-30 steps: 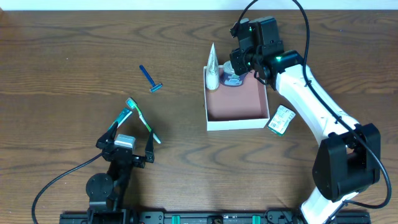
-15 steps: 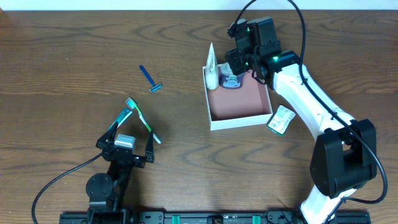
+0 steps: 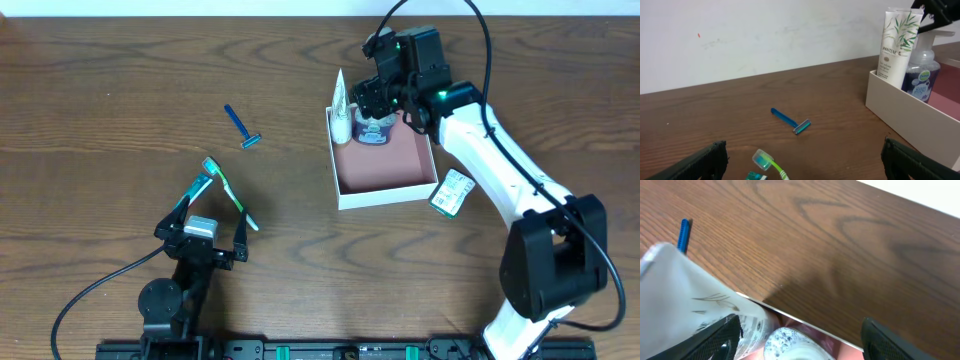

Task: Pack container
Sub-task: 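Carry the soap bottle into the box beside the tube and release, then move right gripper to the green-white soap bar box and grasp it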

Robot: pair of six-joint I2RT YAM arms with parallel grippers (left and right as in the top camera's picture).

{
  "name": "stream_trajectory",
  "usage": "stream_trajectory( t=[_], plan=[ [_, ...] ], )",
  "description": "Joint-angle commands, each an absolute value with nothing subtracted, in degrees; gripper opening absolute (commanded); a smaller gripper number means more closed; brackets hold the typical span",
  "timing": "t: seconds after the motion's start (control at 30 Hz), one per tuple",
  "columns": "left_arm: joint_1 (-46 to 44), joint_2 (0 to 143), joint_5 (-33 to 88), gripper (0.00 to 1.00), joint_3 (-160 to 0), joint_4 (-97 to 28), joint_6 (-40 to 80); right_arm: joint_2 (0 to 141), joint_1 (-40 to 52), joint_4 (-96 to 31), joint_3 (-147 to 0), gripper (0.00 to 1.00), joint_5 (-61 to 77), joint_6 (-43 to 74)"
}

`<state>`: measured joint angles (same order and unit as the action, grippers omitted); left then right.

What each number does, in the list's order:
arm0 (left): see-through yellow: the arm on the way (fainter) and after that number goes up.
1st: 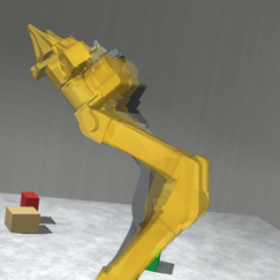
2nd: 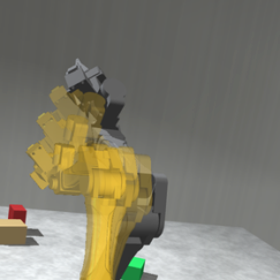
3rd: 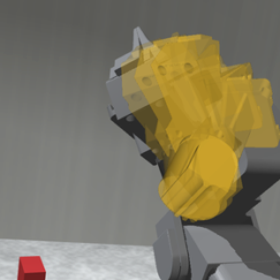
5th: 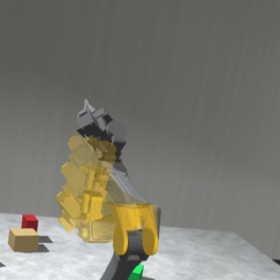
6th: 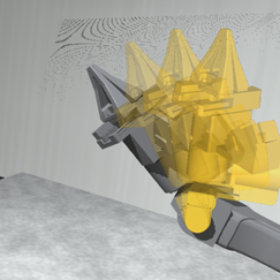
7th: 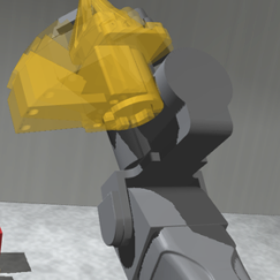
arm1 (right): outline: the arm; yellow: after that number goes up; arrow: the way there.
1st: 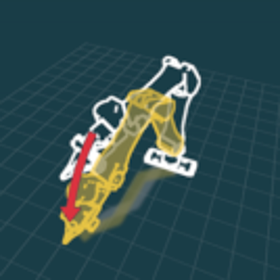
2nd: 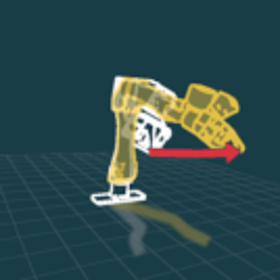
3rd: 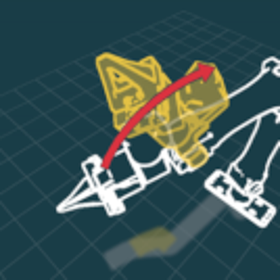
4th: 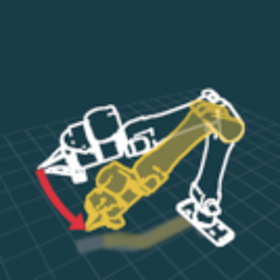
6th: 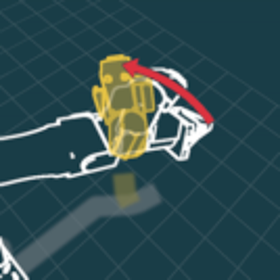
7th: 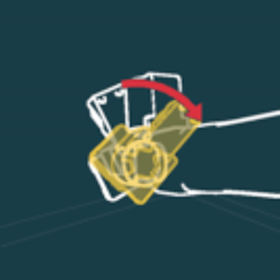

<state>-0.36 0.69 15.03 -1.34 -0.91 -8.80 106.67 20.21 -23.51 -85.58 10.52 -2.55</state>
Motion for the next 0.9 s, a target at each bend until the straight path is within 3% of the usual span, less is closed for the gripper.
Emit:
stream_trajectory(
  t=[0.0,0.27,0.33,0.53,0.6,0.73,0.87],
  plan=[
    [-0.01,0.71,15.64,0.98,-0.23,-2.76,-8.47,99.59,20.51,-24.36,-87.35,0.78,10.96,-1.85],
    [-0.01,0.71,15.64,0.98,-0.23,-2.76,-8.47,87.55,18.06,-41.58,-87.33,0.73,5.56,6.31],
    [-0.01,0.71,15.64,0.98,-0.23,-2.76,-8.47,86.37,17.47,-47.59,-87.33,0.65,5.58,7.33],
    [-0.01,0.71,15.64,0.98,-0.23,-2.76,-8.47,87.02,17.37,-60.36,-86.43,0.22,5.37,7.68],
    [-0.01,0.71,15.64,0.98,-0.23,-2.76,-8.47,87.24,17.41,-60.51,-85.25,0.13,5.37,7.73],
    [-0.01,0.71,15.64,0.98,-0.23,-2.76,-8.47,87.35,17.65,-59.09,-82.13,0.02,5.39,7.75],
    [-0.01,0.71,15.62,0.98,-0.23,-2.76,-8.47,87.35,17.65,-55.75,-77.28,0.02,5.37,8.14]
  ],
)
